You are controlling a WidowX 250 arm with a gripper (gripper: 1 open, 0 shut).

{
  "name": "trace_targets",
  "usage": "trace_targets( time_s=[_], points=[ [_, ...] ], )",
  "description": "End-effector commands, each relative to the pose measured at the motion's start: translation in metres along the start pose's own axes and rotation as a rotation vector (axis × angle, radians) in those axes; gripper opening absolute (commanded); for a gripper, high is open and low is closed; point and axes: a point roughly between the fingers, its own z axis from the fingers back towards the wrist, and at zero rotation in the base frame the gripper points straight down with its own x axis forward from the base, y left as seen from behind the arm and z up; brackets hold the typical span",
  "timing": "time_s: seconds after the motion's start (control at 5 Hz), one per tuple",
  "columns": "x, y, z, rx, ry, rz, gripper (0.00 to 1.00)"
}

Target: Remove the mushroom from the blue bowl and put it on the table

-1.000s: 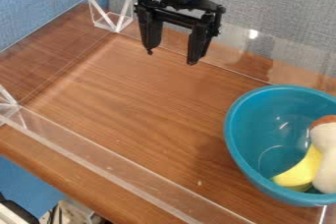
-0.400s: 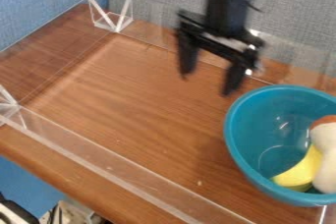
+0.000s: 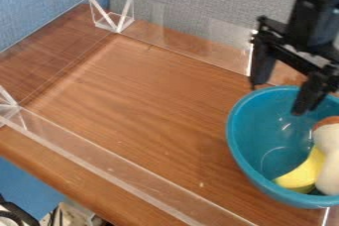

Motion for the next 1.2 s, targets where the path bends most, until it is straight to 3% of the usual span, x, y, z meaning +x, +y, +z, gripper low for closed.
trace_targets(
  time_s=[0.0, 0.2, 0.8, 1.0],
  points=[
    [0.011, -0.01, 0.01, 0.002, -0.064, -0.045, 1.0],
    [0.015, -0.013, -0.001, -0.012, -0.054, -0.065, 1.0],
    [0.018, -0.04, -0.043, -0.024, -0.004, -0.322, 1.0],
    [0.017, -0.034, -0.055, -0.035, 0.001, -0.316, 0.0]
  ],
)
